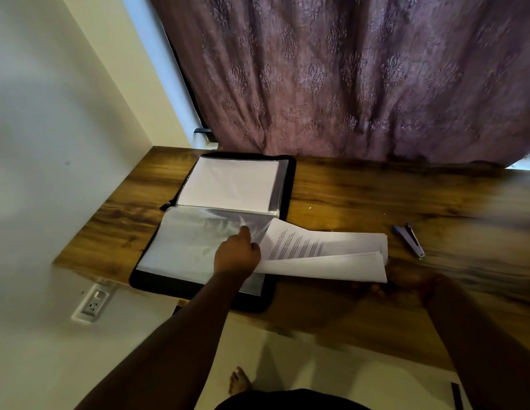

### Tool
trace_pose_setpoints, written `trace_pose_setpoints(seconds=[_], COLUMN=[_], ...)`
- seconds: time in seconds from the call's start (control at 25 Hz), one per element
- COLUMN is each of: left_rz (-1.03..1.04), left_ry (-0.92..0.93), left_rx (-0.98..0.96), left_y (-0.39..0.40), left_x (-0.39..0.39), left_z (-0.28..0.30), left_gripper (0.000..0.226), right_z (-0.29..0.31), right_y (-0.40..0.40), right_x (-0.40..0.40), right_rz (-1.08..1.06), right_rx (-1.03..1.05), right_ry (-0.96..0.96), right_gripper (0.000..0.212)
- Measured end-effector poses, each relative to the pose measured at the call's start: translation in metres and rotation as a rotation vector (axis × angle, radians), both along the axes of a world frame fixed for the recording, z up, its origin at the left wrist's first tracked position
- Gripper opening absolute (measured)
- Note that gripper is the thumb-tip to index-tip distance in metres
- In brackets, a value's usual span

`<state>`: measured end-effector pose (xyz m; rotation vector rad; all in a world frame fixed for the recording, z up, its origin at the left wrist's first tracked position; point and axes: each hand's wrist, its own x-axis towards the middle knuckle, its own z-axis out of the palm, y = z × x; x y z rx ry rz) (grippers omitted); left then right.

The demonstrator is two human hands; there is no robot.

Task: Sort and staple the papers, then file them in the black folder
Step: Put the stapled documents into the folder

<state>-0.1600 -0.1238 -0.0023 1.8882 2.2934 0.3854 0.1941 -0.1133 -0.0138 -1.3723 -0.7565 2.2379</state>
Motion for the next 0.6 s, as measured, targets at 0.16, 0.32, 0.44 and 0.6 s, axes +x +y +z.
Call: trace_pose_setpoints(seconds=[0.16,0.32,0.44,0.6], left_rz=[-0.06,-0.252,-0.211,-0.128], left_ry=[0.02,0.131,0.112,0.092], left_rx=[0.047,-0.018,-0.143,-0.271], left_y=[0.008,-0.002,-0.011,-0.025], left_x=[0.0,-0.003,-0.006,-0.007], left_z=[0.005,-0.001,-0.004,-0.012], left_gripper=[0.021,0.029,0.035,0.035], right_z=[0.01,0.006,-0.001,0.001], right_y=[0.006,0.021,0.033,0.044], right_x=[-0.006,-0.022,-0.027,-0.047], right_rz=[0.109,0.128,-0.026,-0.108], right_rx=[0.034,0.219,0.201,0.291], right_ry=[-0.037,-0.341,-0.28,-0.284], right_gripper=[0.047,0.026,0.036,0.029])
